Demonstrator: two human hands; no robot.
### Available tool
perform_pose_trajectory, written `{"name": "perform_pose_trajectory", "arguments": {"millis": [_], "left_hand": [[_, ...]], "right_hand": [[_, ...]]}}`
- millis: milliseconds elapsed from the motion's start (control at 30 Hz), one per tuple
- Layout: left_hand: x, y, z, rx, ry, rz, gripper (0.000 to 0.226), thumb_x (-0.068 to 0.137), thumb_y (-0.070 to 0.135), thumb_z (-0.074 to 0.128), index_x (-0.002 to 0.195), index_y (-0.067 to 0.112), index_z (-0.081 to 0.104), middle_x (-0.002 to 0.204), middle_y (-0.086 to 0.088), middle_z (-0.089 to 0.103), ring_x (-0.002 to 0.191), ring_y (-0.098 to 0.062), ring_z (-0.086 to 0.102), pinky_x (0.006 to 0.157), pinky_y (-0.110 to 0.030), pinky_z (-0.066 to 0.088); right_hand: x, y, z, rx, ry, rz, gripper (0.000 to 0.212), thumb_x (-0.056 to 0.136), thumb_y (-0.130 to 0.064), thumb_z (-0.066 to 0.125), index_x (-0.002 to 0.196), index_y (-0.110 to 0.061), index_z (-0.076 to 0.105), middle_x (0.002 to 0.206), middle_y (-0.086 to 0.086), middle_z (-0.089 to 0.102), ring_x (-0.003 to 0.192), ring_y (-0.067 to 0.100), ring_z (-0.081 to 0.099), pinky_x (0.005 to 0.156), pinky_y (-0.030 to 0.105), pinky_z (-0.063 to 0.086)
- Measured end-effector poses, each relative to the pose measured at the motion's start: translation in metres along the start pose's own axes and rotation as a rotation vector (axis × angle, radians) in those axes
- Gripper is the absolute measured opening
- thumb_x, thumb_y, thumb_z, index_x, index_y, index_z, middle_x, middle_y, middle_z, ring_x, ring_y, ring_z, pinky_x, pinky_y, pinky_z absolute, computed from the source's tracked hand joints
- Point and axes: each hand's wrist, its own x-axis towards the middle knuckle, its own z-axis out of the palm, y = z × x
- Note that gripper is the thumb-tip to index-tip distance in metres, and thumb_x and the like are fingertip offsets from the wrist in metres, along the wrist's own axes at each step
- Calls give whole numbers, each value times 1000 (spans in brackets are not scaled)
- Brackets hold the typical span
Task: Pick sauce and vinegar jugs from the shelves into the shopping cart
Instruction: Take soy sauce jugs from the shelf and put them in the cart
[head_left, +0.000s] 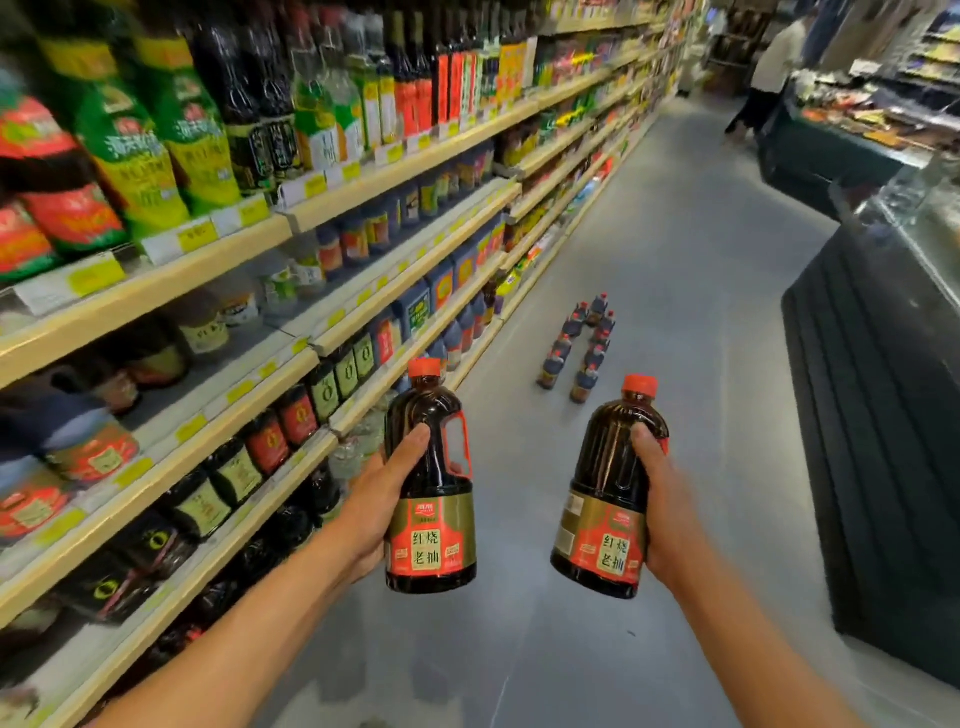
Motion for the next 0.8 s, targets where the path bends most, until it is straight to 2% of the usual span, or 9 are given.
{"name": "perform_pose_trajectory", "arguments": {"millis": [133, 300, 467, 567, 633, 700, 733, 800], "left_hand": [[35, 16, -12, -32, 123, 42, 69, 79, 58, 73, 130, 15, 57, 117, -25, 70, 108, -45, 68, 95, -61, 53], [76, 42, -33, -34, 216, 111, 45, 85, 47, 64, 122, 21, 60, 113, -21, 73, 104, -40, 71, 88, -52, 59], [113, 65, -65, -63, 304, 128, 57, 84, 53, 70, 131, 24, 55, 115, -11, 75, 104, -31, 73, 91, -52, 58], [129, 77, -83, -62, 337, 136, 57, 87, 52, 67, 132, 20, 56, 117, -13, 74, 107, -34, 72, 97, -55, 54], [134, 85, -95, -50, 358, 142, 65, 84, 58, 71, 133, 18, 56, 117, -16, 73, 106, -36, 71, 97, -57, 54], [138, 92, -104, -62, 409, 141, 74, 76, 62, 76, 132, 18, 56, 116, -18, 73, 104, -39, 71, 97, -60, 53], [140, 94, -109, -61, 433, 155, 73, 76, 61, 76, 131, 17, 57, 115, -20, 72, 103, -42, 71, 96, -61, 53], [142, 100, -117, -43, 479, 173, 65, 82, 57, 72, 127, 12, 58, 112, -24, 72, 101, -45, 70, 93, -60, 56]], "right_hand": [[60, -10, 30, -58, -95, 22, 58, 85, -49, 62, 124, -6, 60, 107, 25, 72, 86, 36, 73, 74, 45, 62], [129, -15, 78, -55, -209, 52, 53, 93, -45, 59, 129, -6, 57, 114, 31, 68, 89, 39, 71, 71, 44, 63], [189, -23, 131, -17, -274, 123, 68, 81, -52, 67, 130, -4, 59, 110, 25, 70, 87, 39, 71, 75, 49, 62], [218, -28, 158, 22, -321, 173, 75, 74, -60, 71, 127, -8, 61, 108, 23, 70, 86, 38, 71, 78, 50, 61], [234, -26, 176, -8, -363, 178, 97, 56, -67, 86, 129, -9, 60, 113, 23, 71, 91, 39, 71, 86, 55, 59], [250, -27, 195, -57, -415, 198, 113, 40, -70, 92, 129, -9, 60, 118, 26, 70, 98, 43, 70, 94, 62, 54], [259, -27, 206, -92, -438, 196, 113, 38, -70, 92, 127, -8, 61, 117, 27, 70, 98, 44, 71, 94, 62, 54], [271, -29, 231, -138, -514, 208, 102, 46, -66, 89, 125, -7, 62, 110, 26, 72, 91, 42, 72, 83, 54, 59]]}}
